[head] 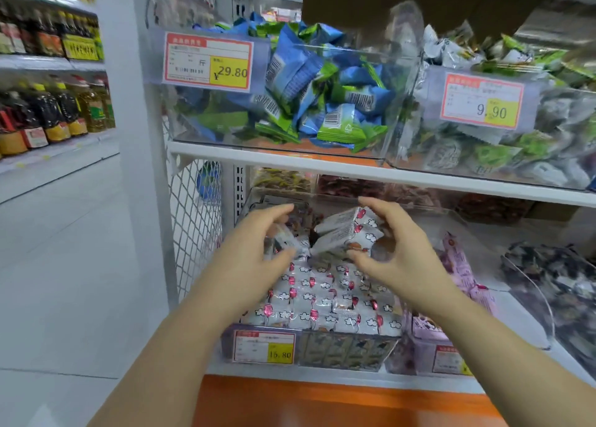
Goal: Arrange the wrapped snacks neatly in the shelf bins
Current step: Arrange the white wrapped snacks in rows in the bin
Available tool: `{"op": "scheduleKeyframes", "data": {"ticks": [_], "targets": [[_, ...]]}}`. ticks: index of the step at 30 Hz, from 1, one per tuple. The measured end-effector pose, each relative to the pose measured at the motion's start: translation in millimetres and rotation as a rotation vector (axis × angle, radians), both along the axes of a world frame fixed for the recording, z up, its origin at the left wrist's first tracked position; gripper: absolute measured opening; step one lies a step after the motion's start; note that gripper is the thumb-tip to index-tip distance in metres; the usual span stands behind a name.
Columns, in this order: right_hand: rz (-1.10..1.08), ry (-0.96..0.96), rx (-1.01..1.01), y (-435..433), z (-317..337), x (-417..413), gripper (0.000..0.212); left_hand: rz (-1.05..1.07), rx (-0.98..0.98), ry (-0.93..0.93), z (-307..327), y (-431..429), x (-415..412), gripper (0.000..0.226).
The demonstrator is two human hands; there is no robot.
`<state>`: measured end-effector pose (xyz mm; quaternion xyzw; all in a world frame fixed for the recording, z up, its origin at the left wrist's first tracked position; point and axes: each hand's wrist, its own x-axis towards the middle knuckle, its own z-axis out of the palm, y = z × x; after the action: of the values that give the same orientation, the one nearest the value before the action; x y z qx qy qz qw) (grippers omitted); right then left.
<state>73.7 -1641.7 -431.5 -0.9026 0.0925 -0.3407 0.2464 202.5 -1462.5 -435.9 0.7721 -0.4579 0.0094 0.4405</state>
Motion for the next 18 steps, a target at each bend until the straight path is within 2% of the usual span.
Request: {"op": "scheduleKeyframes", "data": {"ticks": [3, 7, 12, 18], "targets": [[-0.123, 0.06, -0.033, -20, -7, 23, 0.061, 0.16, -0.007, -0.018, -16, 8, 18, 0.046], [-0.082, 0.182, 0.012, -44, -8, 54, 0.059, 0.193, 0.074, -0.039, -31, 8, 30, 0.041], [-0.019, 0.555, -0.005, -66, 3, 78, 0.062, 0.179, 0.016, -0.045, -34, 8, 37, 0.039], [0.053, 0.83, 0.02, -80, 1, 101, 0.074, 0.166, 0.037, -0.055, -37, 5, 39, 0.039]]}}
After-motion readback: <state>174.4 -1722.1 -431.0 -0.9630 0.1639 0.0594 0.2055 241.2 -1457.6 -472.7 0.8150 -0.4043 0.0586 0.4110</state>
